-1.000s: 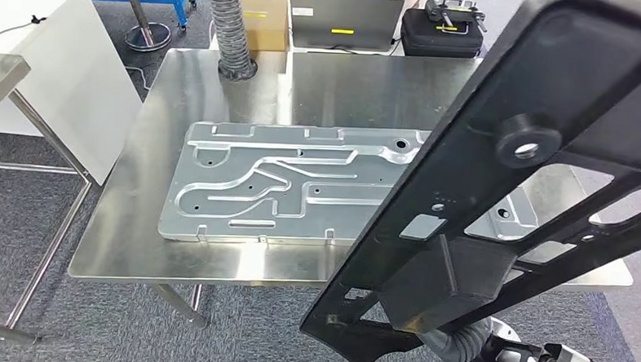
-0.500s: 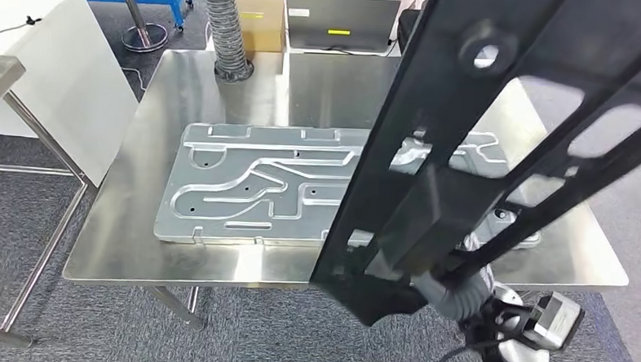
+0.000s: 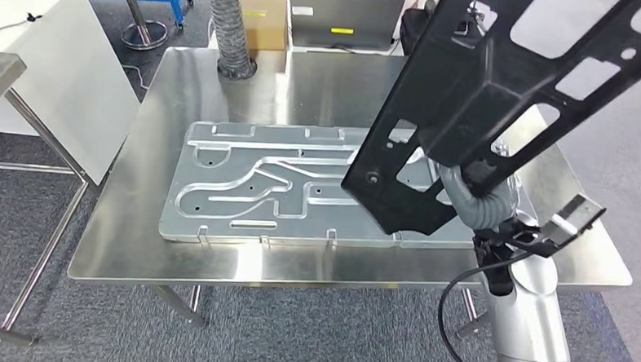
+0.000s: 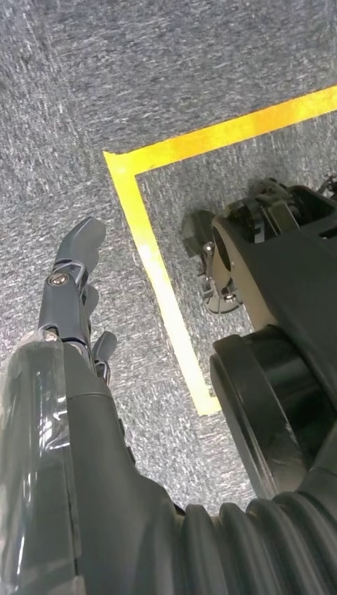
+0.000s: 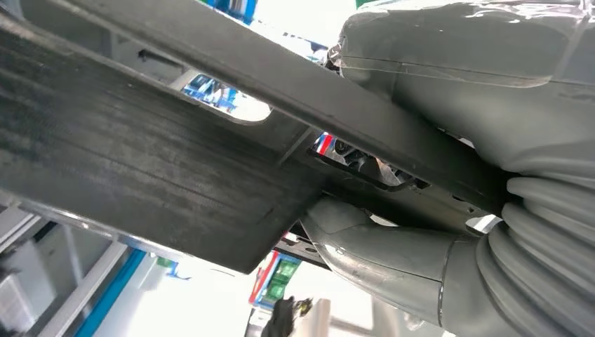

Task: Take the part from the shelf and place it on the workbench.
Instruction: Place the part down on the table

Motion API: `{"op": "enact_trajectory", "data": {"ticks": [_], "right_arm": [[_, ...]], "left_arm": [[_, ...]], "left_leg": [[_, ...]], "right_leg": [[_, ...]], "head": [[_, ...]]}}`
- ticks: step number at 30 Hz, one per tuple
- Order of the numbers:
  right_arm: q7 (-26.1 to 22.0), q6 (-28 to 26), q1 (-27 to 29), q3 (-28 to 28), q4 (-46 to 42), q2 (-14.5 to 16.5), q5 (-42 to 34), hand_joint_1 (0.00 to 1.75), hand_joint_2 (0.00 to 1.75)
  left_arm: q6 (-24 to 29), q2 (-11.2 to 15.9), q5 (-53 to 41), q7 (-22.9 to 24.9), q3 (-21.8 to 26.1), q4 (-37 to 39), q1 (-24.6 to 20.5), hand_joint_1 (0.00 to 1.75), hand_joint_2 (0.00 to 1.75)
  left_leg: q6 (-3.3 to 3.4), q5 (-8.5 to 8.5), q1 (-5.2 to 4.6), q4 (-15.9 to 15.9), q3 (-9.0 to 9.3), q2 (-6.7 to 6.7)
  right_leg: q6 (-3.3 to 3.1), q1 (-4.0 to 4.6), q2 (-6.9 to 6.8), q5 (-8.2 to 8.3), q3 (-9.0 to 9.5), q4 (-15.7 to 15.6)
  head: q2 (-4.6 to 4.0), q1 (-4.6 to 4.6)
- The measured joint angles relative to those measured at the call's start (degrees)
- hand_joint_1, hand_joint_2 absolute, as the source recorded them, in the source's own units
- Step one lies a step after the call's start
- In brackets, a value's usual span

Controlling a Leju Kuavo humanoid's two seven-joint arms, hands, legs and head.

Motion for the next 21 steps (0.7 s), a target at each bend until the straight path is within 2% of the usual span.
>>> {"op": "enact_trajectory", "data": {"ticks": [2, 4, 5, 7, 8, 9, 10, 12, 13, 14, 18, 19, 21], "right_arm": [[0.03, -0.36, -1.16, 0.07, 1.33, 0.17, 1.9, 1.75, 1.75], [-0.19, -1.23, -2.67, 0.41, 2.81, 0.18, 4.03, 1.75, 1.75], [-0.51, -2.18, -3.47, 0.71, 3.61, 0.18, 5.67, 1.75, 1.75], [-1.31, -4.82, -4.81, 1.55, 5.24, 0.18, 10.0, 1.75, 1.75], [-1.64, -6.34, -5.21, 2.01, 5.92, 0.18, 12.52, 1.75, 1.75], [-1.86, -8.02, -5.46, 2.49, 6.51, 0.18, 15.22, 1.75, 1.75], [-1.98, -9.81, -5.6, 2.99, 6.96, 0.18, 18.05, 1.75, 1.75], [-2.05, -13.79, -5.72, 4.08, 7.58, 0.18, 24.29, 1.75, 1.75], [-1.96, -15.5, -5.78, 4.65, 7.79, 0.18, 27.15, 1.75, 1.75], [-1.8, -16.96, -5.82, 5.18, 7.98, 0.18, 29.94, 1.75, 1.75], [-0.74, -21.1, -6.42, 7.5, 8.74, 0.23, 39.46, 1.75, 1.75], [-0.46, -21.91, -6.8, 8.21, 9.0, 0.3, 41.47, 1.75, 1.75], [0.15, -23.43, -7.61, 9.6, 9.68, 0.53, 45.17, 1.75, 1.75]], "left_arm": [[-0.08, 0.03, 0.1, -0.24, 0.01, 0.0, 0.03, 0.0, 1.75], [-0.17, 0.05, 0.15, -0.46, 0.01, 0.0, 0.03, 0.0, 1.75], [-0.2, 0.08, 0.17, -0.56, 0.01, 0.0, 0.05, 0.0, 1.75], [-0.2, 0.15, 0.31, -0.66, 0.01, 0.0, 0.12, 0.0, 1.75], [-0.15, 0.2, 0.4, -0.68, 0.01, 0.0, 0.17, 0.0, 1.75], [-0.08, 0.25, 0.5, -0.69, 0.01, 0.0, 0.21, 0.0, 1.75], [0.0, 0.31, 0.56, -0.69, 0.01, 0.0, 0.22, 0.0, 1.75], [0.12, 0.43, 0.62, -0.7, 0.01, 0.0, 0.19, 0.0, 1.75], [0.16, 0.46, 0.64, -0.71, 0.01, 0.0, 0.14, 0.0, 1.75], [0.2, 0.5, 0.68, -0.72, 0.01, 0.0, 0.1, 0.0, 1.75], [0.53, 0.58, 1.03, -0.69, 0.01, 0.0, 0.1, 0.0, 1.75], [0.6, 0.58, 1.08, -0.69, 0.01, 0.0, 0.06, 0.0, 1.75], [0.64, 0.58, 1.15, -0.7, 0.01, 0.0, 0.04, 0.0, 1.75]], "left_leg": [[-0.6, -0.21, 0.0, 0.1, -0.05, 0.07], [-1.25, -1.93, 0.08, 2.65, -1.08, 0.07], [-1.54, -3.65, 0.23, 5.78, -2.47, 0.06], [-1.96, -7.2, 0.51, 14.0, -6.36, 0.05], [-2.1, -7.88, 0.63, 16.82, -7.81, 0.06], [-2.18, -7.38, 0.74, 17.48, -8.28, 0.06], [-2.16, -5.77, 0.84, 15.66, -7.57, 0.07], [-1.85, -1.53, 0.94, 7.65, -3.93, 0.08], [-1.62, -0.23, 0.89, 3.97, -2.24, 0.09], [-1.39, 0.36, 0.83, 1.68, -1.25, 0.1], [-0.25, 0.59, 0.78, 0.23, -0.9, 0.23], [0.09, 0.74, 0.86, 0.0, -0.84, 0.34], [0.47, 0.86, 0.91, -0.17, -0.84, 0.55]], "right_leg": [[-0.63, -0.19, 0.12, 0.13, -0.02, -0.26], [-1.27, -0.55, 0.2, 0.3, 0.18, -0.59], [-1.49, -0.59, 0.21, 0.32, 0.26, -0.66], [-1.73, -0.56, 0.28, 0.25, 0.27, -0.6], [-1.75, -0.55, 0.34, 0.2, 0.29, -0.54], [-1.72, -0.55, 0.42, 0.13, 0.34, -0.47], [-1.66, -0.55, 0.52, 0.04, 0.44, -0.4], [-1.38, -0.52, 0.68, -0.23, 0.68, -0.23], [-1.17, -0.42, 0.74, -0.36, 0.66, -0.08], [-0.91, -0.33, 0.78, -0.4, 0.55, 0.01], [0.36, -0.42, 0.75, -0.73, 0.0, 0.57], [0.66, -0.5, 0.64, -1.69, -0.61, 1.99], [1.16, -0.6, 0.4, -5.1, -3.59, 8.29]], "head": [[0.0, 0.0], [0.0, -0.01], [0.0, -0.01], [0.0, -0.02], [0.0, -0.02], [0.0, -0.02], [0.0, -0.02], [0.0, -0.01], [0.0, 0.0], [0.0, 0.0], [0.0, 0.0], [0.0, 0.01], [0.0, 0.01]]}}
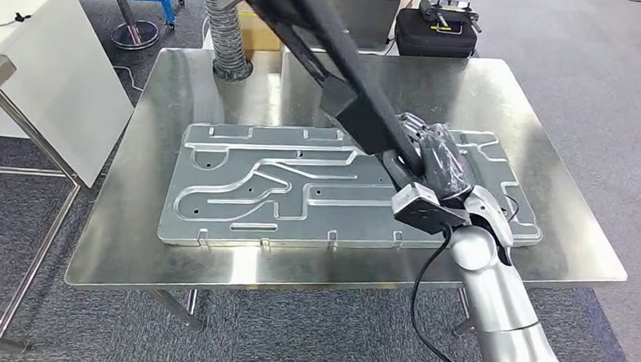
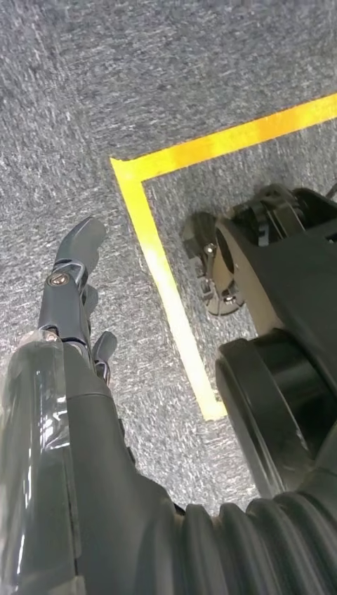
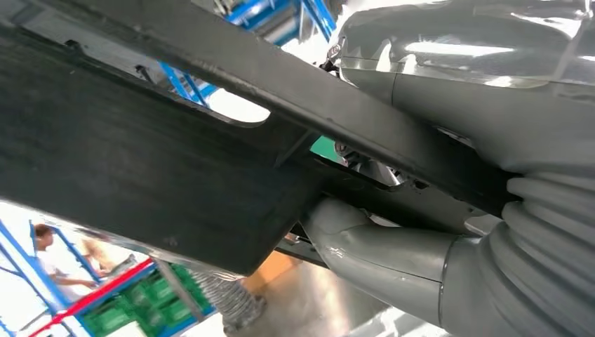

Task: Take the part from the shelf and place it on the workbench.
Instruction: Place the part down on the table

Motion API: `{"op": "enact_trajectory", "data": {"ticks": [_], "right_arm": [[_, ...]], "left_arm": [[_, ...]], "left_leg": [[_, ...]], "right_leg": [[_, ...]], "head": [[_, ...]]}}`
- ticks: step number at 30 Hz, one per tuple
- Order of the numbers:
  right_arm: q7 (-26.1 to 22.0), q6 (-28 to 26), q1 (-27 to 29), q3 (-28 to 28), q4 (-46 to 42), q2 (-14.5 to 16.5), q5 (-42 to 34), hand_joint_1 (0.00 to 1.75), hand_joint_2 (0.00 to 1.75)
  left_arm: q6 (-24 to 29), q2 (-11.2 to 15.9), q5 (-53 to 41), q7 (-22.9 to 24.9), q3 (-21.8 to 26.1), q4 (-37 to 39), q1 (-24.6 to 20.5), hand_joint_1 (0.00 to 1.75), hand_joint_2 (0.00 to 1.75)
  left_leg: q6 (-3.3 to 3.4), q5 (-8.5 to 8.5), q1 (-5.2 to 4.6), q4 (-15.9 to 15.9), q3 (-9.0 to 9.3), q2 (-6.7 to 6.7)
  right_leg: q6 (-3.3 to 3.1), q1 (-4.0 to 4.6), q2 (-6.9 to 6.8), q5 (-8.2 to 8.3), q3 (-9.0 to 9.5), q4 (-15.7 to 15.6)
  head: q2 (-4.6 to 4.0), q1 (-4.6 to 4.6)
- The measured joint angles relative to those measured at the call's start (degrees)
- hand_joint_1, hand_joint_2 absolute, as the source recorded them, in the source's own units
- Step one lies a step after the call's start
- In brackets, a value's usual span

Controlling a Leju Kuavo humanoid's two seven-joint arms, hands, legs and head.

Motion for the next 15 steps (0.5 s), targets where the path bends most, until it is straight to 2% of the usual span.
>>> {"op": "enact_trajectory", "data": {"ticks": [1, 2, 3, 4, 6, 7, 8, 10, 12, 14, 15], "right_arm": [[0.39, -0.8, -0.35, 0.69, 0.48, 0.09, 1.89, 1.75, 1.75], [0.85, -1.59, -0.58, 1.39, 1.06, 0.16, 3.8, 1.75, 1.75], [1.29, -2.25, -0.76, 2.04, 1.72, 0.19, 5.6, 1.75, 1.75], [1.74, -2.76, -0.95, 2.61, 2.38, 0.2, 7.14, 1.75, 1.75], [2.57, -3.75, -1.5, 3.58, 3.61, 0.21, 9.88, 1.75, 1.75], [2.93, -4.34, -1.84, 4.0, 4.22, 0.23, 11.1, 1.75, 1.75], [3.23, -4.89, -2.12, 4.36, 4.81, 0.25, 12.2, 1.75, 1.75], [3.68, -5.67, -2.4, 4.99, 6.05, 0.28, 13.9, 1.75, 1.75], [4.0, -5.96, -2.43, 5.43, 7.13, 0.18, 14.81, 1.75, 1.75], [4.15, -6.21, -2.55, 5.82, 8.06, -0.15, 15.11, 1.75, 1.75], [4.16, -6.3, -2.61, 6.0, 8.53, -0.34, 15.17, 1.75, 1.75]], "left_arm": [[0.01, 0.01, 0.04, 0.0, 0.01, 0.0, 0.04, 0.0, 1.75], [0.01, 0.03, 0.07, 0.0, 0.01, 0.0, 0.1, 0.0, 1.75], [0.01, 0.04, 0.09, 0.02, 0.02, 0.0, 0.15, 0.0, 1.75], [0.0, 0.05, 0.11, 0.05, 0.02, 0.0, 0.18, 0.0, 1.75], [-0.07, 0.04, 0.14, 0.1, 0.02, 0.0, 0.19, 0.0, 1.75], [-0.14, 0.04, 0.15, 0.11, 0.02, 0.0, 0.17, 0.0, 1.75], [-0.24, 0.05, 0.15, 0.12, 0.02, 0.0, 0.16, 0.0, 1.75], [-0.5, 0.07, 0.1, 0.12, 0.02, 0.0, 0.17, 0.0, 1.75], [-0.68, 0.11, 0.02, 0.13, 0.02, 0.0, 0.2, 0.0, 1.75], [-0.78, 0.14, -0.03, 0.14, 0.02, 0.0, 0.22, 0.0, 1.75], [-0.88, 0.15, -0.06, 0.14, 0.02, 0.0, 0.25, 0.0, 1.75]], "left_leg": [[0.08, -0.01, -0.03, 0.02, -0.06, 0.07], [0.09, -0.02, -0.06, 0.03, -0.09, 0.12], [0.09, -0.05, -0.07, 0.06, -0.08, 0.15], [0.05, -0.07, -0.07, 0.08, -0.04, 0.15], [-0.15, -0.2, -0.08, 0.11, 0.16, 0.13], [-0.35, -0.29, -0.18, 0.18, 0.21, 0.09], [-0.6, -0.37, -0.27, 0.25, 0.23, 0.05], [-1.18, -0.46, -0.39, 0.28, 0.23, -0.01], [-1.77, -0.8, -0.38, 0.49, 0.22, 0.0], [-2.25, -2.97, -0.32, 3.78, -1.18, -0.02], [-2.4, -4.87, -0.2, 7.36, -2.79, -0.04]], "right_leg": [[0.2, -0.02, -0.03, -1.71, -2.08, 4.09], [0.34, -0.04, -0.04, -2.64, -3.76, 7.27], [0.4, -0.04, -0.05, -2.48, -4.55, 8.54], [0.38, -0.04, -0.07, -1.22, -4.18, 7.44], [0.08, -0.04, -0.11, 2.91, -0.58, -0.4], [-0.21, 0.11, -0.1, 4.43, 1.22, -4.26], [-0.55, 0.26, -0.06, 5.29, 2.42, -6.9], [-1.28, 0.63, 0.03, 5.44, 2.89, -8.17], [-1.96, 0.45, 0.09, 5.57, 2.99, -8.39], [-2.6, 0.11, 0.12, 5.76, 3.15, -8.71], [-2.81, 0.07, 0.13, 5.77, 3.16, -8.76]], "head": [[0.0, 0.0], [0.0, 0.0], [0.0, 0.0], [0.0, 0.0], [0.0, 0.0], [0.0, -0.01], [0.0, -0.01], [0.0, -0.01], [0.0, -0.01], [0.0, -0.02], [0.0, -0.02]]}}
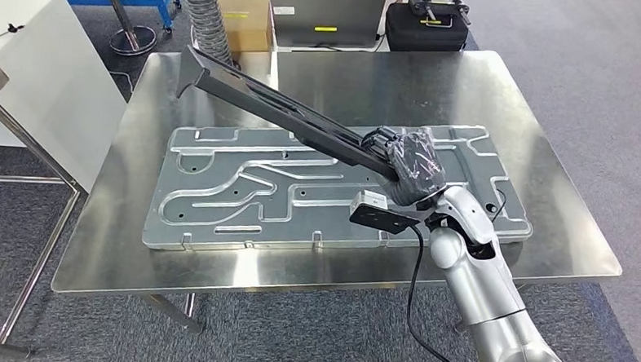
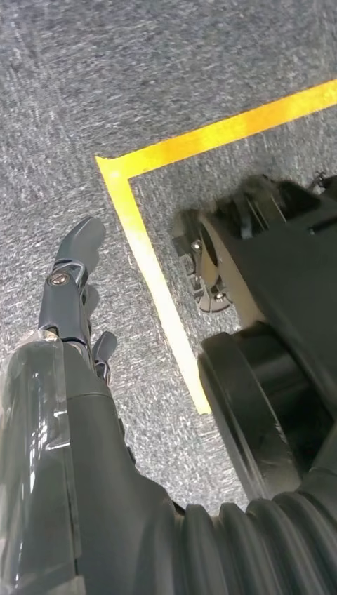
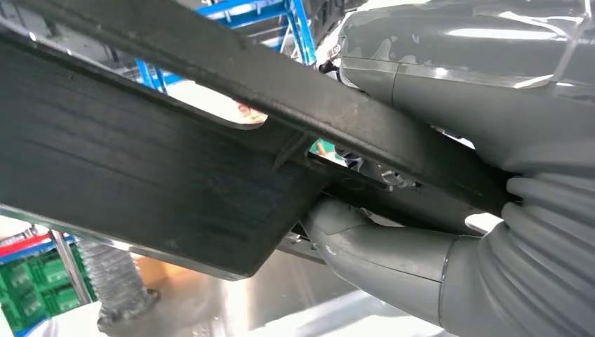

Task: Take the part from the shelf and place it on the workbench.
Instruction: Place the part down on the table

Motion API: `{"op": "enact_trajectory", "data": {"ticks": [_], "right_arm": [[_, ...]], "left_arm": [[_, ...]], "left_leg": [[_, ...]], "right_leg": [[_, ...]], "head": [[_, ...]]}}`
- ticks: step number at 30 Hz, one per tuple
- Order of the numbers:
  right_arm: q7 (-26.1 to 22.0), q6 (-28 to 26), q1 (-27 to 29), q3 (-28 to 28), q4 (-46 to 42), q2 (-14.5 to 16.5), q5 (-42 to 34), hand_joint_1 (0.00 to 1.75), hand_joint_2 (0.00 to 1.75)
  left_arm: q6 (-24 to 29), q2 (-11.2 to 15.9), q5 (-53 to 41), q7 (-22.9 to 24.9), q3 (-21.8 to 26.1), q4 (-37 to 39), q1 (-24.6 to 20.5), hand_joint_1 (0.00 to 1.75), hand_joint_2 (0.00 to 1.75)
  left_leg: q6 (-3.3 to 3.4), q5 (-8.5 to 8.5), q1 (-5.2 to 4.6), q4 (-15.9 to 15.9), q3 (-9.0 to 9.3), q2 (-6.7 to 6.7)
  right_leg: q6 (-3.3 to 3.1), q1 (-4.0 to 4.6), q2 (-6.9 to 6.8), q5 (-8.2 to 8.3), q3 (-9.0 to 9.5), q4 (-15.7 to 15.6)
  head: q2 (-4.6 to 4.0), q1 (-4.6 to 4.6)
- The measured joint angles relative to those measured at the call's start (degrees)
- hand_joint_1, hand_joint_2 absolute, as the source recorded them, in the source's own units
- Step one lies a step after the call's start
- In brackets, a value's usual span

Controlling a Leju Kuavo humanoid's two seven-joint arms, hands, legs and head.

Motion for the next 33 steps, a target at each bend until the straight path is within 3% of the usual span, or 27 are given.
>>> {"op": "enact_trajectory", "data": {"ticks": [2, 3, 4, 5, 7, 9, 13, 15, 17, 18, 19, 20, 22, 24, 27, 29, 32, 33], "right_arm": [[-0.04, -0.04, 0.01, 0.32, 1.06, -0.28, 0.17, 1.75, 1.75], [-0.05, -0.03, 0.09, 0.45, 1.56, -0.37, 0.26, 1.75, 1.75], [-0.07, -0.01, 0.16, 0.58, 1.99, -0.43, 0.36, 1.75, 1.75], [-0.11, 0.02, 0.2, 0.72, 2.33, -0.46, 0.42, 1.75, 1.75], [-0.23, 0.1, 0.16, 0.92, 2.93, -0.49, 0.57, 1.75, 1.75], [-0.38, 0.2, -0.03, 1.01, 3.64, -0.49, 0.84, 1.75, 1.75], [-0.7, 0.21, -0.54, 1.22, 5.09, -0.48, 1.84, 1.75, 1.75], [-0.81, 0.15, -1.11, 1.38, 5.72, -0.31, 2.36, 1.75, 1.75], [-0.83, 0.06, -1.5, 1.64, 6.43, -0.02, 3.02, 1.75, 1.75], [-0.75, 0.01, -1.57, 1.82, 6.79, 0.06, 3.49, 1.75, 1.75], [-0.63, -0.05, -1.64, 2.02, 7.15, 0.1, 4.02, 1.75, 1.75], [-0.5, -0.09, -1.81, 2.22, 7.46, 0.1, 4.53, 1.75, 1.75], [-0.17, -0.16, -2.43, 2.52, 7.87, 0.1, 5.38, 1.75, 1.75], [0.21, -0.27, -3.1, 2.8, 8.12, 0.14, 6.24, 1.75, 1.75], [1.26, -0.73, -3.59, 3.43, 8.49, 0.09, 8.44, 1.75, 1.75], [2.03, -1.17, -4.11, 4.21, 8.73, -0.38, 10.22, 1.75, 1.75], [2.59, -1.45, -4.95, 5.58, 9.29, -1.43, 12.03, 1.75, 1.75], [2.74, -1.45, -5.04, 5.94, 9.53, -1.66, 12.47, 1.75, 1.75]], "left_arm": [[-0.26, 0.03, -0.04, 0.0, 0.0, 0.0, 0.07, 0.0, 1.75], [-0.4, 0.06, -0.05, 0.0, 0.0, 0.0, 0.11, 0.0, 1.75], [-0.53, 0.09, -0.04, 0.0, 0.0, 0.0, 0.15, 0.0, 1.75], [-0.64, 0.13, -0.04, -0.01, 0.0, 0.0, 0.16, 0.0, 1.75], [-0.83, 0.19, -0.01, -0.02, 0.0, 0.0, 0.12, 0.0, 1.75], [-0.92, 0.21, 0.03, -0.03, 0.0, 0.0, 0.02, 0.0, 1.75], [-0.96, 0.23, 0.06, -0.08, 0.0, 0.0, 0.07, 0.0, 1.75], [-0.95, 0.23, 0.06, -0.1, 0.0, 0.0, 0.03, 0.0, 1.75], [-0.95, 0.25, 0.08, -0.11, 0.0, 0.0, 0.07, 0.0, 1.75], [-0.96, 0.25, 0.1, -0.11, 0.0, 0.0, 0.15, 0.0, 1.75], [-0.99, 0.26, 0.14, -0.11, 0.0, 0.0, 0.23, 0.0, 1.75], [-1.02, 0.26, 0.17, -0.13, 0.0, 0.0, 0.28, 0.0, 1.75], [-1.08, 0.25, 0.28, -0.19, 0.0, 0.0, 0.31, 0.0, 1.75], [-1.11, 0.25, 0.44, -0.31, 0.0, 0.0, 0.27, 0.0, 1.75], [-1.09, 0.27, 0.57, -0.48, 0.0, 0.0, 0.3, 0.0, 1.75], [-1.06, 0.29, 0.58, -0.55, 0.0, 0.0, 0.34, 0.0, 1.75], [-1.04, 0.3, 0.61, -0.57, 0.0, 0.0, 0.48, 0.0, 1.75], [-1.04, 0.3, 0.63, -0.57, 0.0, 0.0, 0.56, 0.0, 1.75]], "left_leg": [[-0.17, -3.23, 0.13, 7.92, -3.71, -0.01], [-0.2, -3.57, 0.17, 10.1, -4.81, -0.01], [-0.15, -2.66, 0.19, 9.81, -4.78, -0.01], [-0.01, -0.78, 0.21, 7.18, -3.64, 0.0], [0.48, 3.28, 0.13, -1.15, 0.29, 0.03], [0.86, 4.53, -0.04, -6.1, 2.6, 0.04], [1.81, 4.62, 0.03, -7.16, 2.76, 0.03], [2.28, 4.81, 0.19, -7.45, 2.83, 0.21], [2.45, 4.78, 0.14, -7.43, 2.77, 0.34], [2.46, 4.76, 0.12, -7.41, 2.78, 0.37], [2.45, 4.73, 0.13, -7.38, 2.8, 0.38], [2.39, 4.69, 0.13, -7.35, 2.85, 0.37], [2.09, 4.51, 0.07, -7.23, 3.01, 0.34], [1.59, 4.32, -0.12, -7.07, 3.05, 0.26], [0.72, 4.07, -0.17, -7.02, 3.03, 0.22], [0.21, 2.51, -0.1, -4.92, 2.2, 0.16], [-0.15, -2.72, 0.13, 5.93, -2.67, 0.08], [-0.19, -3.69, 0.19, 9.12, -4.23, 0.08]], "right_leg": [[-0.22, 0.02, 0.05, -0.06, -0.05, 0.06], [-0.25, 0.04, 0.1, -0.11, -0.04, 0.1], [-0.22, 0.04, 0.18, -0.16, 0.01, 0.15], [-0.15, 0.04, 0.27, -0.25, 0.12, 0.21], [0.17, 0.17, 0.41, -0.53, 0.37, 0.36], [0.67, 0.36, 0.45, -0.67, 0.25, 0.53], [1.98, 0.21, 0.26, -1.34, -0.36, 1.51], [2.56, 0.05, 0.02, -4.24, -2.68, 6.48], [3.0, -0.04, -0.09, -7.49, -6.55, 14.11], [3.14, -0.08, -0.11, -7.99, -7.88, 16.52], [3.2, -0.11, -0.13, -7.42, -8.21, 16.84], [3.17, -0.13, -0.16, -5.86, -7.41, 14.86], [2.86, -0.1, -0.14, -1.9, -3.67, 6.8], [2.17, 0.19, 0.0, 0.06, -1.24, 1.37], [1.03, 0.38, 0.06, 0.19, -1.02, 0.65], [0.26, 0.08, 0.06, 0.31, -0.85, 0.4], [-0.3, 0.04, 0.12, 0.29, -0.77, 0.32], [-0.33, 0.09, 0.16, 0.27, -0.76, 0.35]], "head": [[0.0, -0.01], [0.0, -0.01], [0.0, -0.01], [0.0, -0.01], [0.0, 0.0], [0.0, 0.01], [0.0, 0.01], [0.0, 0.02], [0.0, 0.02], [0.0, 0.02], [0.0, 0.02], [0.0, 0.02], [0.0, 0.02], [0.0, 0.01], [0.0, -0.01], [0.0, -0.01], [0.0, -0.01], [0.0, -0.01]]}}
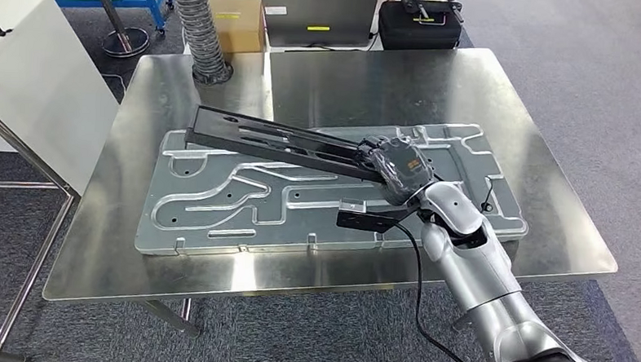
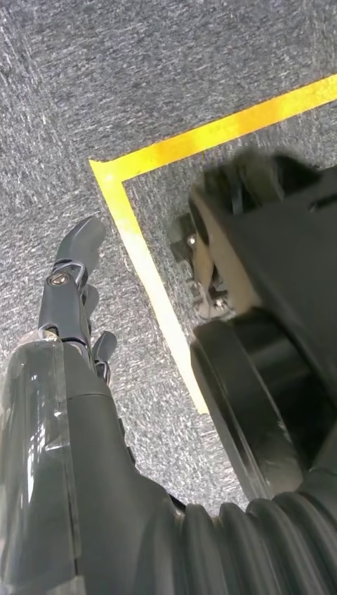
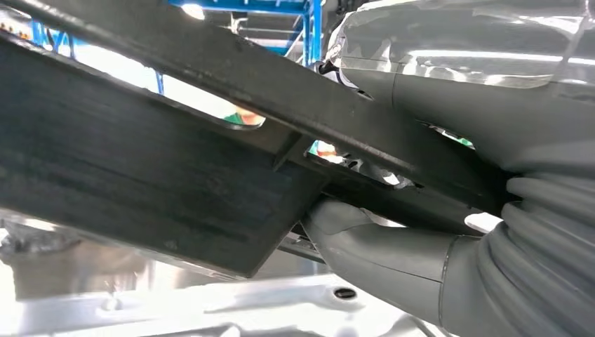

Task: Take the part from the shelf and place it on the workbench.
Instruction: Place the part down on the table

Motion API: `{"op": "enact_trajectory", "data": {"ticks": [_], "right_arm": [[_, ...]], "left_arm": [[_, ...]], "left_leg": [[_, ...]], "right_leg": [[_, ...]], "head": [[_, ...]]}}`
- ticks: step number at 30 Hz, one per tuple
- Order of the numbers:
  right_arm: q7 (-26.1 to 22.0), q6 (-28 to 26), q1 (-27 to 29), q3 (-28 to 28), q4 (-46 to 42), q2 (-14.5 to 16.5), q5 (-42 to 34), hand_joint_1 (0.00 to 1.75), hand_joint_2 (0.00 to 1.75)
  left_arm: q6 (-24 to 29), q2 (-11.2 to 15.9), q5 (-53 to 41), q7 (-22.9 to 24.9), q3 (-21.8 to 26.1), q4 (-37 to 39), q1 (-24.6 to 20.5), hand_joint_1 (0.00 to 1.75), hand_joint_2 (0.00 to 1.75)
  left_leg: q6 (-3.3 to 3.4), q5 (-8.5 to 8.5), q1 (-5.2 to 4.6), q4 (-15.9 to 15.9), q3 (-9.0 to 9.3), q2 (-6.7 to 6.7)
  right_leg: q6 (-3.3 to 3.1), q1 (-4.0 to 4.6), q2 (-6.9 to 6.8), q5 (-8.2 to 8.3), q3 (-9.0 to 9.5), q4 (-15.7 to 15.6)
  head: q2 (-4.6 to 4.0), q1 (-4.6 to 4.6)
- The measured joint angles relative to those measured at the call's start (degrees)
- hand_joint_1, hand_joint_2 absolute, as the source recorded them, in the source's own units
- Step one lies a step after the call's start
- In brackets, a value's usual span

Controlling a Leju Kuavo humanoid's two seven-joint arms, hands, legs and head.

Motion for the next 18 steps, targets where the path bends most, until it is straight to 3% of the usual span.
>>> {"op": "enact_trajectory", "data": {"ticks": [1, 2, 4, 6, 9, 11, 12, 15, 16, 17, 18], "right_arm": [[0.17, 0.0, -0.02, 0.28, 0.24, -0.15, 0.36, 1.75, 1.75], [0.32, 0.0, -0.03, 0.5, 0.45, -0.21, 0.7, 1.75, 1.75], [0.64, -0.01, -0.12, 0.78, 0.78, -0.22, 1.35, 1.75, 1.75], [0.99, -0.05, -0.25, 0.92, 1.02, -0.22, 1.96, 1.75, 1.75], [1.62, -0.09, -0.2, 1.03, 1.27, -0.22, 2.85, 1.75, 1.75], [2.07, -0.09, -0.13, 1.03, 1.33, -0.21, 3.46, 1.75, 1.75], [2.33, -0.08, -0.09, 1.02, 1.34, -0.09, 3.81, 1.75, 1.75], [2.93, -0.02, 0.6, 0.9, 1.4, 0.49, 4.71, 1.75, 1.75], [3.07, -0.01, 1.0, 0.84, 1.44, 0.61, 4.94, 1.75, 1.75], [3.2, 0.0, 1.33, 0.79, 1.46, 0.68, 5.14, 1.75, 1.75], [3.3, 0.0, 1.55, 0.73, 1.49, 0.69, 5.3, 1.75, 1.75]], "left_arm": [[0.0, 0.01, 0.02, 0.0, 0.0, 0.0, 0.08, 0.0, 1.75], [0.01, 0.02, 0.02, 0.0, 0.0, 0.0, 0.14, 0.0, 1.75], [0.0, 0.05, 0.02, 0.0, 0.0, 0.0, 0.18, 0.0, 1.75], [0.01, 0.07, 0.02, -0.03, 0.0, 0.0, 0.11, 0.0, 1.75], [0.0, 0.08, -0.03, -0.1, 0.0, 0.0, 0.17, 0.0, 1.75], [-0.01, 0.07, -0.09, -0.11, 0.0, 0.0, 0.23, 0.0, 1.75], [-0.03, 0.07, -0.13, -0.11, 0.0, 0.0, 0.21, 0.0, 1.75], [-0.13, 0.08, -0.32, -0.11, 0.0, 0.0, 0.26, 0.0, 1.75], [-0.15, 0.09, -0.42, -0.11, 0.0, 0.0, 0.3, 0.0, 1.75], [-0.18, 0.08, -0.51, -0.11, 0.0, 0.0, 0.32, 0.0, 1.75], [-0.2, 0.08, -0.56, -0.11, 0.0, 0.0, 0.32, 0.0, 1.75]], "left_leg": [[0.02, 0.12, 0.02, 1.26, -0.71, 0.0], [0.14, 1.4, 0.04, 0.08, -0.29, 0.0], [0.66, 5.66, 0.01, -7.59, 3.14, 0.07], [1.11, 7.91, -0.19, -14.22, 6.28, 0.16], [1.5, 7.94, -0.34, -15.82, 6.9, 0.11], [2.07, 8.23, -0.17, -16.27, 7.03, 0.29], [2.32, 8.35, -0.06, -16.47, 7.1, 0.44], [2.58, 8.34, -0.08, -16.51, 7.07, 0.8], [2.58, 8.3, -0.09, -16.49, 7.08, 0.86], [2.55, 8.25, -0.09, -16.46, 7.13, 0.89], [2.48, 8.16, -0.08, -16.42, 7.22, 0.89]], "right_leg": [[-0.01, 0.03, 0.06, -0.02, 0.02, 0.03], [0.02, 0.05, 0.14, -0.06, 0.08, 0.07], [0.22, 0.07, 0.32, -0.23, 0.27, 0.19], [0.66, 0.28, 0.4, -0.37, 0.19, 0.36], [1.6, 0.37, 0.42, -0.28, -0.15, 0.35], [2.33, 0.25, 0.22, -1.31, -0.61, 1.65], [2.68, 0.21, 0.06, -2.72, -1.58, 3.84], [3.46, 0.16, -0.23, -7.79, -7.11, 15.05], [3.57, 0.13, -0.24, -8.01, -8.21, 16.95], [3.6, 0.08, -0.25, -7.06, -8.15, 16.49], [3.57, 0.02, -0.26, -5.18, -6.91, 13.65]], "head": [[0.0, 0.0], [0.0, 0.0], [0.0, 0.01], [0.0, 0.01], [0.0, 0.01], [0.0, 0.02], [0.0, 0.02], [0.0, 0.02], [0.0, 0.02], [0.0, 0.02], [0.0, 0.02]]}}
